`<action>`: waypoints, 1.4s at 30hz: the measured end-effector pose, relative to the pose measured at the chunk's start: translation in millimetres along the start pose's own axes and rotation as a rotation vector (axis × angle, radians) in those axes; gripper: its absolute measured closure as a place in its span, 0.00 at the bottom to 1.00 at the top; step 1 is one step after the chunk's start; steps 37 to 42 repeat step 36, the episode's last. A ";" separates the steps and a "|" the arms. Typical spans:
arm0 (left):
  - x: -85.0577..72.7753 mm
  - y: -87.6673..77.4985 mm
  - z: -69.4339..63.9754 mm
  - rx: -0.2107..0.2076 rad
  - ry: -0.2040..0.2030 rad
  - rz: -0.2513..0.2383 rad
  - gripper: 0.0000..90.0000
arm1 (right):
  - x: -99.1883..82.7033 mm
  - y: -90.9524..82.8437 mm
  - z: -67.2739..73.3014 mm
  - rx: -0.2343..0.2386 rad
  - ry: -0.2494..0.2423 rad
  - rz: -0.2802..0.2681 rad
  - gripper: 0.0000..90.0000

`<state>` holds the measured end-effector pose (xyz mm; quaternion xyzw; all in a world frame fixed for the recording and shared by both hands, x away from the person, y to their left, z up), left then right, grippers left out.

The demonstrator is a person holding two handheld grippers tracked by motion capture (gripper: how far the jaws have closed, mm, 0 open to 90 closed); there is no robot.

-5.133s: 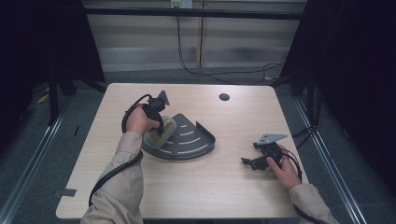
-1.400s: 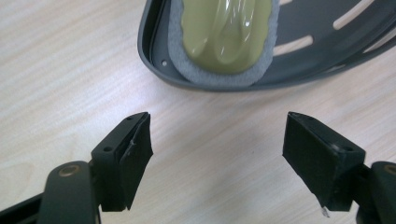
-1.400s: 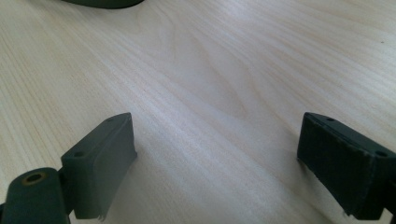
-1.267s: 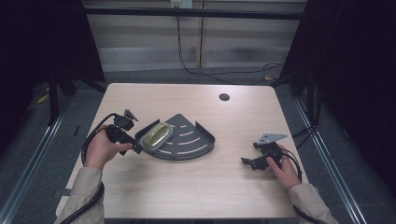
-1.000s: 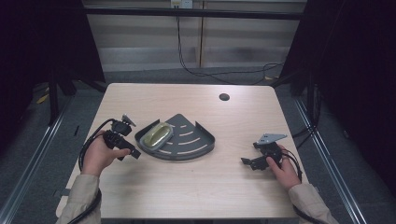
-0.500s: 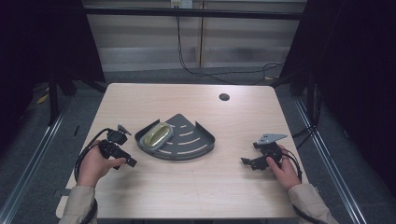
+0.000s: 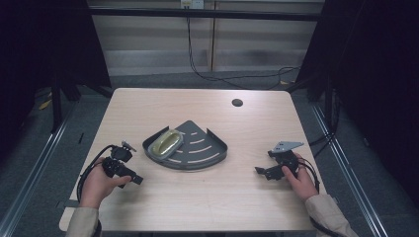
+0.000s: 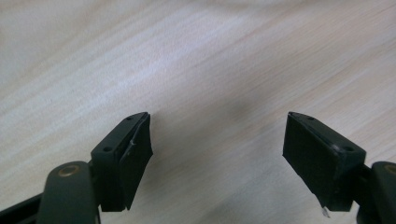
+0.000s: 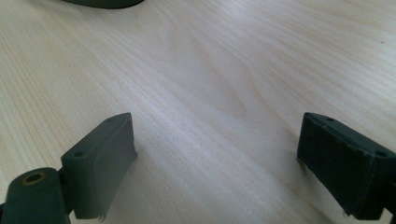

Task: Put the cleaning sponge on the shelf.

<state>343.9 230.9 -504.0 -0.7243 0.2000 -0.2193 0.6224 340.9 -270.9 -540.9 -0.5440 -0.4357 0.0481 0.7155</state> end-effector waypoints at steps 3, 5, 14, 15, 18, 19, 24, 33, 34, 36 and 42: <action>-4.6 2.1 0.4 0.000 -0.001 -0.007 0.26 | 0.0 0.0 0.0 0.000 0.000 0.000 0.12; -8.1 2.9 2.0 0.009 -0.007 -0.004 0.25 | 0.0 0.0 0.0 0.000 0.000 0.000 0.12; -16.5 5.8 5.3 0.041 0.015 -0.029 0.23 | 0.0 0.0 0.0 0.000 0.000 0.000 0.12; -16.9 6.1 5.2 0.041 0.014 -0.039 0.23 | 0.0 0.0 0.0 0.000 0.000 0.000 0.12; -18.6 7.2 5.6 0.056 0.024 -0.051 0.22 | 0.0 0.0 0.0 0.000 0.000 0.000 0.12; -18.7 7.5 5.6 0.061 0.027 -0.053 0.20 | 0.0 0.0 0.0 0.000 0.000 0.000 0.12; -19.3 9.3 4.2 0.080 0.036 -0.064 0.17 | 0.0 0.0 0.0 0.000 0.000 0.000 0.12; -20.0 10.9 3.1 0.096 0.046 -0.080 0.15 | 0.0 0.0 0.0 0.000 0.000 0.000 0.12; -20.0 11.0 3.1 0.095 0.044 -0.082 0.15 | 0.0 0.0 0.0 0.000 0.000 0.000 0.12; -19.9 11.1 3.0 0.099 0.042 -0.081 0.15 | 0.0 0.0 0.0 0.000 0.000 0.000 0.12; -19.9 11.1 3.0 0.099 0.042 -0.081 0.15 | 0.0 0.0 0.0 0.000 0.000 0.000 0.12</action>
Point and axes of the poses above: each handheld gripper's, and its own axes: y roughly forward along the jaws, x roughly out of its top, z roughly to its left, the point moved 4 cm from there along y, roughly forward along the jaws, and after that the axes turned 11 degrees about z, right-handed, at the moved point
